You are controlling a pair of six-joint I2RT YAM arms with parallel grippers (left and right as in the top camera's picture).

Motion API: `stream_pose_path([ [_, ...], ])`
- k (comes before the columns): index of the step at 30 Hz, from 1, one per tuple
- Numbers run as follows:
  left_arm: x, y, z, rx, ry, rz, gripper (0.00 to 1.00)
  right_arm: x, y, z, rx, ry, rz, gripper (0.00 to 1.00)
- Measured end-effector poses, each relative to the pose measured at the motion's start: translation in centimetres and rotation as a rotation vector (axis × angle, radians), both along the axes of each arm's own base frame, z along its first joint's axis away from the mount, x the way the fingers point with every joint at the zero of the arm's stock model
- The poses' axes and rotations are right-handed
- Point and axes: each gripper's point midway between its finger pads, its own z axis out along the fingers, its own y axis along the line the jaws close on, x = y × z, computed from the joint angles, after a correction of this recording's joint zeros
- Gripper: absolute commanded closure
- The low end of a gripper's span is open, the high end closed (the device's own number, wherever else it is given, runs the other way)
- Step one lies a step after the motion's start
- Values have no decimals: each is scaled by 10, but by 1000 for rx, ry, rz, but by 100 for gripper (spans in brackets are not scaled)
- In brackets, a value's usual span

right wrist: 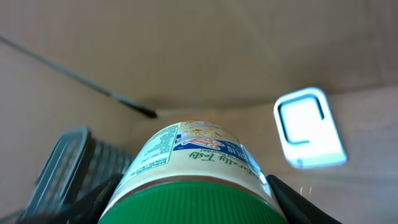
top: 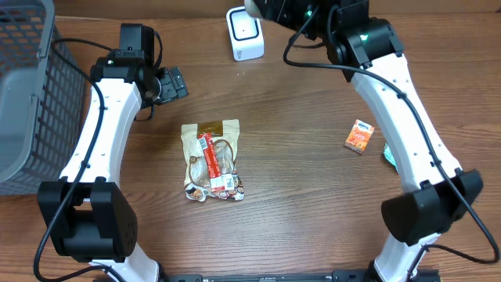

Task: Scan the item barcode
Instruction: 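Raise the jar with the right gripper to the scanner window, then hold the jar label against the scanner window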

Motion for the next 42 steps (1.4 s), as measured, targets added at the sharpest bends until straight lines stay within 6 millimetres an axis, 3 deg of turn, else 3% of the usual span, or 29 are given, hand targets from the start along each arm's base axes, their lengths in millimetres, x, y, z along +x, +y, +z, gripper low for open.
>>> stream_pose_path([
  [4,0,0,0,0,0,0,0,32,5,-22,1,-34,-40,80],
  [8,0,0,0,0,0,0,0,80,18,-86,0,-48,-63,80],
  [10,0,0,0,0,0,0,0,96,22,-108,5,-71,-72,81],
  [16,0,0,0,0,0,0,0,130,29,-142,42,-185,-99,85],
  [18,0,0,0,0,-2,0,0,135,31,-147,52,-212,-104,92],
  [30,0,0,0,0,0,0,0,153,30,-187,52,-271,-179,92],
  [42,0,0,0,0,0,0,0,151,49,-210,48,-282,-220,92],
])
